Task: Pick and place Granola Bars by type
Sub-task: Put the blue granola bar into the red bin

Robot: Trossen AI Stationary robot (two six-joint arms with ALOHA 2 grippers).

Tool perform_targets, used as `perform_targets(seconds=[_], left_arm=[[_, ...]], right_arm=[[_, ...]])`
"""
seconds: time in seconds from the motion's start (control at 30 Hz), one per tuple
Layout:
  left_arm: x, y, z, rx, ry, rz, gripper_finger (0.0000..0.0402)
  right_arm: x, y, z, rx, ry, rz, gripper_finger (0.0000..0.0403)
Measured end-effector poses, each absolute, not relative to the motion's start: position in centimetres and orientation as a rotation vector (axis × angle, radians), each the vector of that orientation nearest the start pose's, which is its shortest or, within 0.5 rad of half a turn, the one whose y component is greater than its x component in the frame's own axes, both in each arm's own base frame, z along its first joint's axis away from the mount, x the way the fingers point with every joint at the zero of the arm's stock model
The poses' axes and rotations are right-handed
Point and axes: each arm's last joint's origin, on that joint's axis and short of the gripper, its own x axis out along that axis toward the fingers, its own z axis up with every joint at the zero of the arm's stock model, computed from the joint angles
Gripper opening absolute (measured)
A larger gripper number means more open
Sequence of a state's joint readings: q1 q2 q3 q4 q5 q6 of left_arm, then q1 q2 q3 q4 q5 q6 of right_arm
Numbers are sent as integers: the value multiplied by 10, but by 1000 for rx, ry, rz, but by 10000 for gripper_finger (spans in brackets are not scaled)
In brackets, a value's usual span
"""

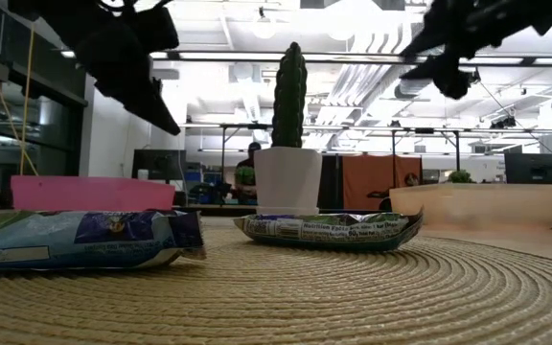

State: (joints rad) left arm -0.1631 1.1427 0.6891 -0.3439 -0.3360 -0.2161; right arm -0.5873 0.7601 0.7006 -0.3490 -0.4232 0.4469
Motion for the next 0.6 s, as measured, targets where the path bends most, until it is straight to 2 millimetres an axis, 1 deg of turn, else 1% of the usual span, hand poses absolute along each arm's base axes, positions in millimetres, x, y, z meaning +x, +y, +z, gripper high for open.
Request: perform_targets(seconds=[0.13,0.2,0.27,0.4,0.53,0.6], left_arm=[[222,-28,221,150,785,109,241],[221,-25,220,191,808,65,241],[220,-18,218,175,843,42,241],[217,4,210,129,939,31,241],[217,23,205,83,976,9,241],[218,29,203,88,980,-27,241]], right_arm=[[140,-63,300,617,304,-125,161],[139,-55,303,613,302,-81,161],[139,-48,304,608,305,-41,161],[141,-37,305,592,321,29,161],[144,-27,305,560,333,75,161],[144,-24,306,521,331,100,161]])
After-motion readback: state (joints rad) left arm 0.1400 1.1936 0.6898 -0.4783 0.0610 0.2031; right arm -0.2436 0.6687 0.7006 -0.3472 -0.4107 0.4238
